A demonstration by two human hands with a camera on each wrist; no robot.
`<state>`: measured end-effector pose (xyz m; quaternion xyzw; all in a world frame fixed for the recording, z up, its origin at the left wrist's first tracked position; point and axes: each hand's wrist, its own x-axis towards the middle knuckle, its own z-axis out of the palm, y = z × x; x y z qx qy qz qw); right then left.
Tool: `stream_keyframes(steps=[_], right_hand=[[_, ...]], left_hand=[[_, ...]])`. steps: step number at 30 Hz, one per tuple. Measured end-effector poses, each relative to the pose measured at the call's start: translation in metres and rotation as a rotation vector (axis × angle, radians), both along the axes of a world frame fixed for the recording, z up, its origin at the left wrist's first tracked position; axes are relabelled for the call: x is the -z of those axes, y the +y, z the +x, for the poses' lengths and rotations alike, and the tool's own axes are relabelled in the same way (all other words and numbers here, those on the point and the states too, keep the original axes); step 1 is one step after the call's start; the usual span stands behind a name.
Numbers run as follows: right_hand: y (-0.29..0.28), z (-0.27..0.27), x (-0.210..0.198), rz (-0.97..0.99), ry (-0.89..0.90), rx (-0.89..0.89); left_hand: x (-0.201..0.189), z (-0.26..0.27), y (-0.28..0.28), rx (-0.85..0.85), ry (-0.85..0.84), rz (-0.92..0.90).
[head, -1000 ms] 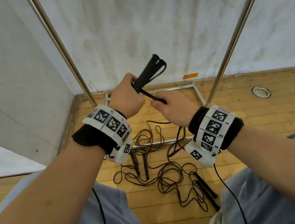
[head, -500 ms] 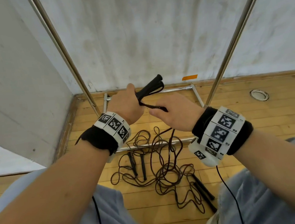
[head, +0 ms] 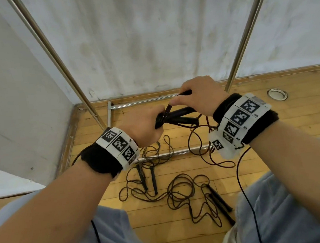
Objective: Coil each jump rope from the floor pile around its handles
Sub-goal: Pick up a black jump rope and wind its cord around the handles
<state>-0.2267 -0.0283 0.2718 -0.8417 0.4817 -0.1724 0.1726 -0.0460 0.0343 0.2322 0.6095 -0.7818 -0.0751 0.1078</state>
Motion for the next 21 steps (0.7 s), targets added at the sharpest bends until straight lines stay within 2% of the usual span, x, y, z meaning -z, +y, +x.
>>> stream_keyframes(steps=[3, 7, 11, 15, 18, 21], right_hand=[[-0.011, -0.012, -0.002, 0.227, -0.163, -0.024], [-0.012, -0.020, -0.008, 0.416, -0.349, -0.154], [-0.009, -0.008, 0.004, 0.485, -0.582, -0.102], [0.007, 0.014, 0.023, 0.418, -0.420, 0.046], [0.018, 0.025, 0.030, 0.566, -0.707, 0.012], [0.021, 0.029, 0.038, 0.568, -0.749, -0.010]], left_hand=[[-0.009, -0.002, 0.005, 0.020, 0.100, 0.035], [-0.020, -0.006, 0.011, 0.045, 0.248, 0.010], [-0.031, -0.007, 0.014, -0.002, 0.393, -0.045], [-0.029, -0.010, 0.016, -0.107, 0.542, -0.053], [-0.030, -0.009, 0.015, -0.204, 0.648, -0.058], [-0.035, -0.009, 0.014, -0.259, 0.784, -0.023]])
